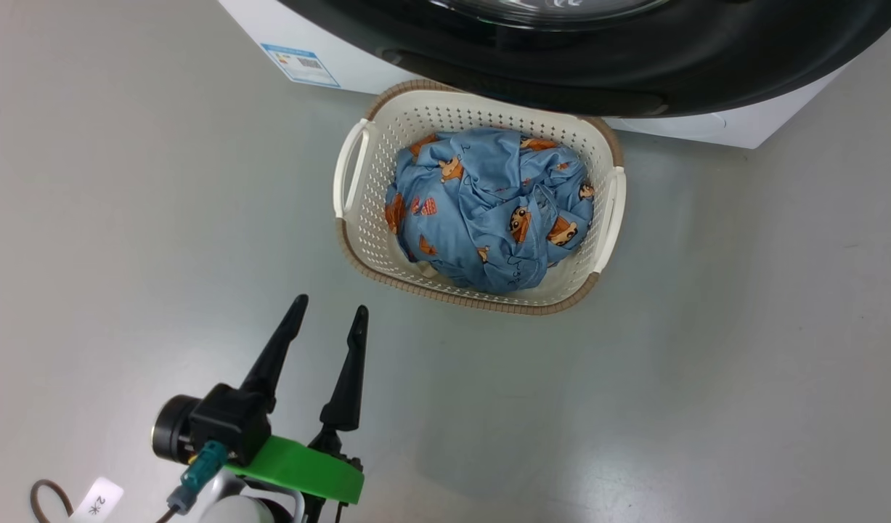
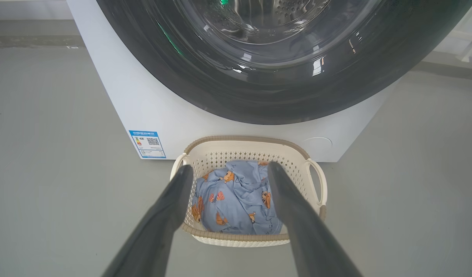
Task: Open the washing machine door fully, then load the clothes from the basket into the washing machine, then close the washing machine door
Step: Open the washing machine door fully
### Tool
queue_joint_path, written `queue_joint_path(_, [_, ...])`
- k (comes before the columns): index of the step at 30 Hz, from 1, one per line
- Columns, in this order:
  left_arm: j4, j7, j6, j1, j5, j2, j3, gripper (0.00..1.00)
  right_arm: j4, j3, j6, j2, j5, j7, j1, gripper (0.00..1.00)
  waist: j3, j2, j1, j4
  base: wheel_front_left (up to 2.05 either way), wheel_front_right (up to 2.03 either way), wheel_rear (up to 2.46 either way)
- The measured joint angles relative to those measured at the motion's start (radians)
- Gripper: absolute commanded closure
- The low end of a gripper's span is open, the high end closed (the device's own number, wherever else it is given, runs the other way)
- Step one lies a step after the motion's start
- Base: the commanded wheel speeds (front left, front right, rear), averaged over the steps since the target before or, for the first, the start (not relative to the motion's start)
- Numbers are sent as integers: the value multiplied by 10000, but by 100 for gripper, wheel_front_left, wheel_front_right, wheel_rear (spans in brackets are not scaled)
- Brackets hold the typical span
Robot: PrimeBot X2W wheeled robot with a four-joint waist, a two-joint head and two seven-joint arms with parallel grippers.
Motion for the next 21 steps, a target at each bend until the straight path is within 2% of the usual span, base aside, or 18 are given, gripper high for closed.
queue_joint_path(21, [2, 0, 2, -4, 0, 2, 58, 0, -128, 148, 0, 109, 35, 192, 66, 100, -17, 0, 0, -267, 0, 0, 0])
